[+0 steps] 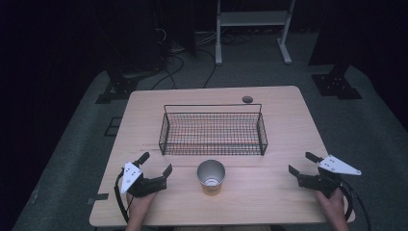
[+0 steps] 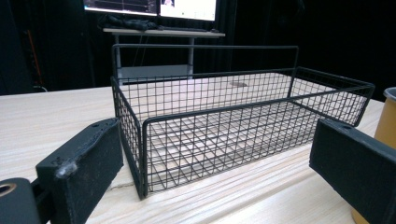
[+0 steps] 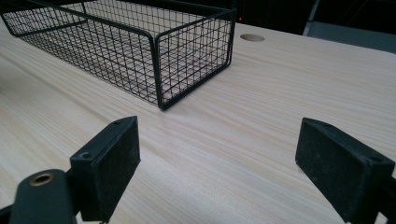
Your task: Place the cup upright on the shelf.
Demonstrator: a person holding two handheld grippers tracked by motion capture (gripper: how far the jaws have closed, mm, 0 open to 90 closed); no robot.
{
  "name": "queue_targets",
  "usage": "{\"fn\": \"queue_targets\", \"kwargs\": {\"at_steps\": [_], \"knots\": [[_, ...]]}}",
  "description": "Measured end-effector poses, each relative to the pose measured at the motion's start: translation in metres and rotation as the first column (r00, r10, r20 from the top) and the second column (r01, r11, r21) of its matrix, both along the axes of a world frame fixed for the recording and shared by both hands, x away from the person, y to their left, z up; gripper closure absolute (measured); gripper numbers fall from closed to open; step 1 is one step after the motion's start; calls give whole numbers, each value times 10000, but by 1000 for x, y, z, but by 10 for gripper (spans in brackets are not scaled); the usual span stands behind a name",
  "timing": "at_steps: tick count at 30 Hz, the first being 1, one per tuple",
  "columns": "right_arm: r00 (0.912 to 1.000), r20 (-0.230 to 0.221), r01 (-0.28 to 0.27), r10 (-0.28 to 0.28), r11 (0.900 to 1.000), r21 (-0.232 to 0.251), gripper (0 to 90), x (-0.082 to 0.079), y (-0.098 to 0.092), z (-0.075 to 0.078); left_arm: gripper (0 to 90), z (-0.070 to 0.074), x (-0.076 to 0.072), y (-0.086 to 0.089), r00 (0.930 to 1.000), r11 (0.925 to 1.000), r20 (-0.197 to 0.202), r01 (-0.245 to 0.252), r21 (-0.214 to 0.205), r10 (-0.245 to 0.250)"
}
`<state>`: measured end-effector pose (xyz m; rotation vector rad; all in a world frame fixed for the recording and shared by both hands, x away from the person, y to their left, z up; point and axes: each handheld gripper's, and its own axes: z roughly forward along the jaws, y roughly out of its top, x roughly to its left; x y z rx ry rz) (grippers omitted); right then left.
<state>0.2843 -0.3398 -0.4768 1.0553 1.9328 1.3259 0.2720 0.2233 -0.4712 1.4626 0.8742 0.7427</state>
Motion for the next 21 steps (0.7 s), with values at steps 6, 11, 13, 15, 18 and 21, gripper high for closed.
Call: {"fn": "queue_targets", "kwargs": {"at_steps": [6, 11, 13, 15, 18, 21], "knots": [[10000, -17, -2, 2, 10000, 47, 129, 0, 0, 0, 19, 1, -1, -4, 9997, 9998, 108, 205, -24, -205], [10000, -15, -7, 7, 10000, 43, 129, 0, 0, 0, 4, 2, -4, -8, 9986, 9989, 264, 455, 117, -458], [10000, -13, -5, 5, 10000, 34, 128, 0, 0, 0, 4, 3, -5, -9, 9977, 9980, 309, 589, 224, -596], [10000, -15, -5, 5, 10000, 39, 128, 0, 0, 0, 4, 3, -5, -10, 9975, 9978, 310, 635, 203, -641], [10000, -15, -9, 9, 10000, 53, 128, 0, -1, 0, 4, 3, -6, -12, 9962, 9964, 290, 813, 250, -820], [10000, -9, -12, 12, 10000, 39, 128, 0, -1, 0, 4, 4, -6, -15, 9939, 9939, 320, 1046, 354, -1058]]}}
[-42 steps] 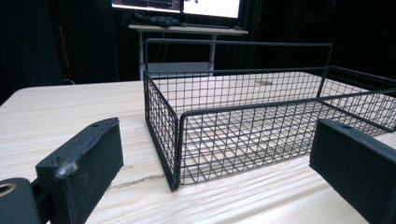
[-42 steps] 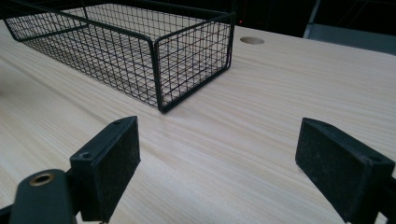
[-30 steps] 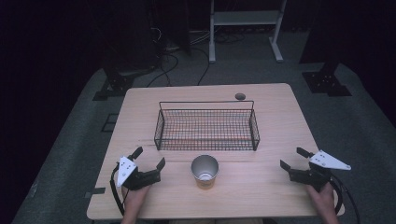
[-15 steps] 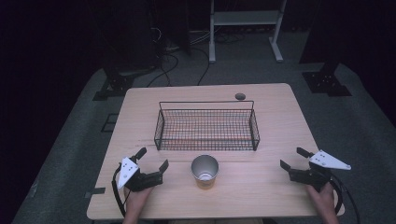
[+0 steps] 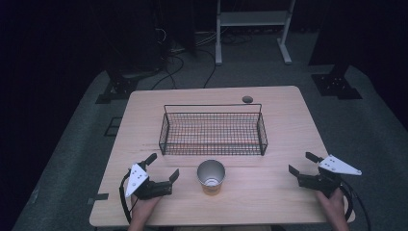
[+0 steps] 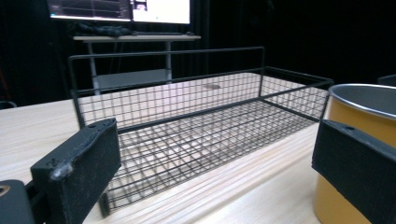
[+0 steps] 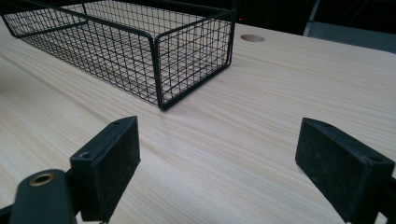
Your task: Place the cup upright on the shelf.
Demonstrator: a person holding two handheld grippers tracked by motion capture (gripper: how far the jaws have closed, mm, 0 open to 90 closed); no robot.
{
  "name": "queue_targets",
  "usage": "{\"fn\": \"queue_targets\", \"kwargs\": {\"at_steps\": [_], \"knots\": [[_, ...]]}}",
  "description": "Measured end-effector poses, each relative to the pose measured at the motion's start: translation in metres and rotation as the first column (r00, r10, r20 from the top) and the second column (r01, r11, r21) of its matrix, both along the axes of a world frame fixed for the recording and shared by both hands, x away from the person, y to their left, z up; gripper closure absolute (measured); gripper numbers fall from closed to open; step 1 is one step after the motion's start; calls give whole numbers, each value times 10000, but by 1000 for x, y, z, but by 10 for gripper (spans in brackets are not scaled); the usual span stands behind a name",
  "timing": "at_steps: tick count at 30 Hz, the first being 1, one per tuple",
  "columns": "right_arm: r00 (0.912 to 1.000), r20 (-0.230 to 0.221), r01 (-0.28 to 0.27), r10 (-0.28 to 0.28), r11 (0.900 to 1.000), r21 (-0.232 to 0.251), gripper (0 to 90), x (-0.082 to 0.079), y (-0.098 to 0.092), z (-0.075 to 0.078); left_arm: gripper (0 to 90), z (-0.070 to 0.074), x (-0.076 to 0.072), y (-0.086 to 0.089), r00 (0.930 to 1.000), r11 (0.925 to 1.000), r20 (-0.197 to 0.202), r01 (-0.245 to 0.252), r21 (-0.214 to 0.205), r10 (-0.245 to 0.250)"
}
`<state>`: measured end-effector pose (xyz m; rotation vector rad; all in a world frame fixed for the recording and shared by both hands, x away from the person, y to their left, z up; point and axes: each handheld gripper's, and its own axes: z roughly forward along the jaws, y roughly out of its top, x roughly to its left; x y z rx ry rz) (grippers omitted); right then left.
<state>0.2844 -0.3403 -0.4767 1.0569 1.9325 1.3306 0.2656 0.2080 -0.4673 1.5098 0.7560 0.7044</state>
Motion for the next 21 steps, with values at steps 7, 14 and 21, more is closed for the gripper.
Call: {"fn": "queue_targets", "kwargs": {"at_steps": [7, 14, 21], "knots": [[10000, 6, -8, 8, 10000, -1, 128, 0, 0, 0, 4, 1, -2, -5, 9978, 9978, 91, 654, 128, -655], [10000, 8, -7, 7, 10000, 1, 128, 0, 0, 0, 4, 3, -5, -10, 9883, 9884, 208, 1509, 162, -1512], [10000, -7, -1, 1, 10000, 21, 129, 0, 0, 0, 4, 4, -6, -13, 9739, 9739, 142, 2261, 218, -2264]]}}
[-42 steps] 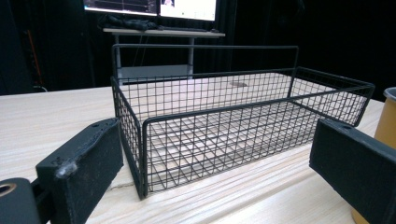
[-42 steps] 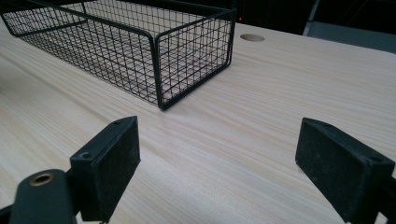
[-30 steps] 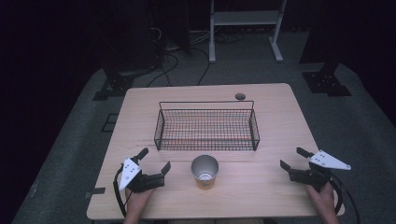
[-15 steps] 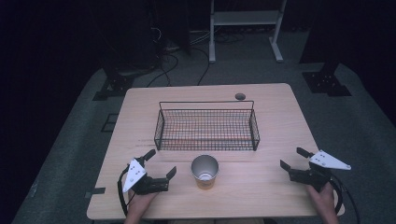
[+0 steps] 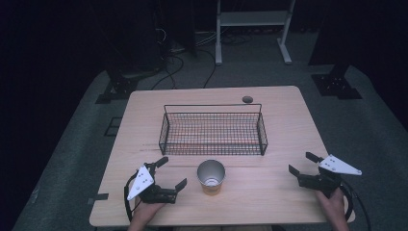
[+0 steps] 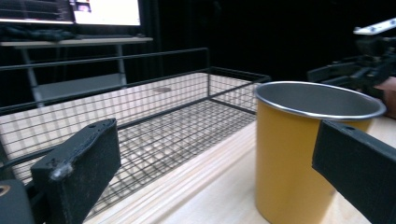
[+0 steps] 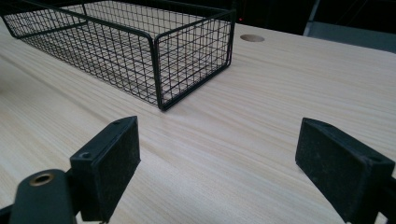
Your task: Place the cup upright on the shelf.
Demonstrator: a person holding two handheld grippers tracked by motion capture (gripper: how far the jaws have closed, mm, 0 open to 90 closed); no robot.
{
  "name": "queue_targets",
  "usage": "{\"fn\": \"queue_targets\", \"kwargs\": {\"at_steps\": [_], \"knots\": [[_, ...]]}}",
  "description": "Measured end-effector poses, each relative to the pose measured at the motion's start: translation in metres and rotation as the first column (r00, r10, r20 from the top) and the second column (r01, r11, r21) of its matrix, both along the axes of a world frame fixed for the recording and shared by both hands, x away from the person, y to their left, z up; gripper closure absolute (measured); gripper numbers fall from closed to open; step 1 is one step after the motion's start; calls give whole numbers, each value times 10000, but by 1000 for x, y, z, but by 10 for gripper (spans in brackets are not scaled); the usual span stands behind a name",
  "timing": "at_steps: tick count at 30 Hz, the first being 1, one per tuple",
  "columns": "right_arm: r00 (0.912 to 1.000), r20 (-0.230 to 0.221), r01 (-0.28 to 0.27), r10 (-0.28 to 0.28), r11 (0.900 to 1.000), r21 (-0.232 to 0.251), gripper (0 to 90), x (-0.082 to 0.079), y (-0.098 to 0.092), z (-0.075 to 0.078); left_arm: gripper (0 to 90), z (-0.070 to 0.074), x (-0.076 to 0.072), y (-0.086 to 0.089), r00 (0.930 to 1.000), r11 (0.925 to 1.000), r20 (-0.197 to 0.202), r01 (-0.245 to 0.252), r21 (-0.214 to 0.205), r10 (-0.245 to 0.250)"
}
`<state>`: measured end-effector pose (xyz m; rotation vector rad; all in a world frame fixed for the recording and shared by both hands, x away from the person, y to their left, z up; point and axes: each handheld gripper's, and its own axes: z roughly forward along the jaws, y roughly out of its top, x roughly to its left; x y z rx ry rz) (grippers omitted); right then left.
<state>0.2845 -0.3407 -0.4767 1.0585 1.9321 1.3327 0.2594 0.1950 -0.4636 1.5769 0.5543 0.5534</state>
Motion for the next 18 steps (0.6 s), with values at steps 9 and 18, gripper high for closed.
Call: {"fn": "queue_targets", "kwargs": {"at_steps": [9, 18], "knots": [[10000, 4, 13, -13, 10000, -13, 129, 0, 0, 0, 4, -1, -3, -9, 9968, 9963, -33, 804, 301, -804], [10000, 2, 18, -18, 10000, -2, 129, 0, 0, 0, 3, -2, -4, -18, 9929, 9917, -53, 1186, 497, -1185]]}}
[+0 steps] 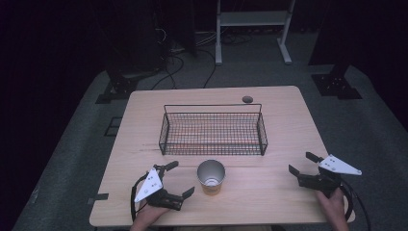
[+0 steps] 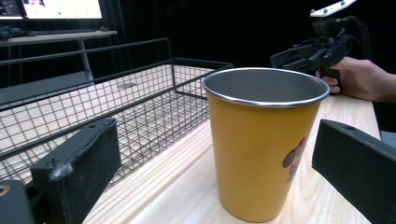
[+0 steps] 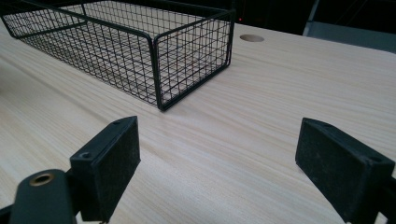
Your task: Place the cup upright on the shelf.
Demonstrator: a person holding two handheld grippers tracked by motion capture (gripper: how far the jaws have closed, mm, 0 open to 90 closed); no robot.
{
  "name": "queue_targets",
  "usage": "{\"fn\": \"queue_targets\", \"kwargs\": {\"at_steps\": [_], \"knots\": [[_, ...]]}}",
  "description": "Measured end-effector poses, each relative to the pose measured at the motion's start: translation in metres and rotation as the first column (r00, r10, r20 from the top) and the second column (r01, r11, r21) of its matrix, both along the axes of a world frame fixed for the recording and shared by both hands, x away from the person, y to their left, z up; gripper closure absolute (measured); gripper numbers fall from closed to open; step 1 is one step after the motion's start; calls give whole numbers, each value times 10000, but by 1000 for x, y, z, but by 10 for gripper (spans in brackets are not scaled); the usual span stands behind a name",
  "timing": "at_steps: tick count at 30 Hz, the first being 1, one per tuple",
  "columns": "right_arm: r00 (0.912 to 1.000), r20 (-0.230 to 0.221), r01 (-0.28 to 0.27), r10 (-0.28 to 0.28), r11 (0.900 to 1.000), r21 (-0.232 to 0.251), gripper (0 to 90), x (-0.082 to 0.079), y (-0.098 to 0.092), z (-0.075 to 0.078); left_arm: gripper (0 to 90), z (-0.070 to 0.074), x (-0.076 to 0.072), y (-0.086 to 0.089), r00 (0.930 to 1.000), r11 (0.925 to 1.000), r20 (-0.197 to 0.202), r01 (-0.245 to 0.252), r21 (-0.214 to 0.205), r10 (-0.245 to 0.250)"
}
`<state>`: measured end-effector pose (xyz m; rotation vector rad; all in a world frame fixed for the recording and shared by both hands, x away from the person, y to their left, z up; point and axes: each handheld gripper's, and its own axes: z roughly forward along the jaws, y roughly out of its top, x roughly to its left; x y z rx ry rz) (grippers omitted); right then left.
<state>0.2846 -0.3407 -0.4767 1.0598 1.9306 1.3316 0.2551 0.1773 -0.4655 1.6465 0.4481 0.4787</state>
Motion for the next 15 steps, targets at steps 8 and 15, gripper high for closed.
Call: {"fn": "queue_targets", "kwargs": {"at_steps": [8, 15], "knots": [[10000, 3, 2, -2, 10000, 1, 128, 0, 0, 0, 3, -1, -1, -6, 9997, 9995, -14, 254, 192, -254], [10000, -9, 8, -8, 10000, 5, 129, 0, 0, 0, 3, -3, -1, -12, 9988, 9981, -52, 485, 388, -483]]}}
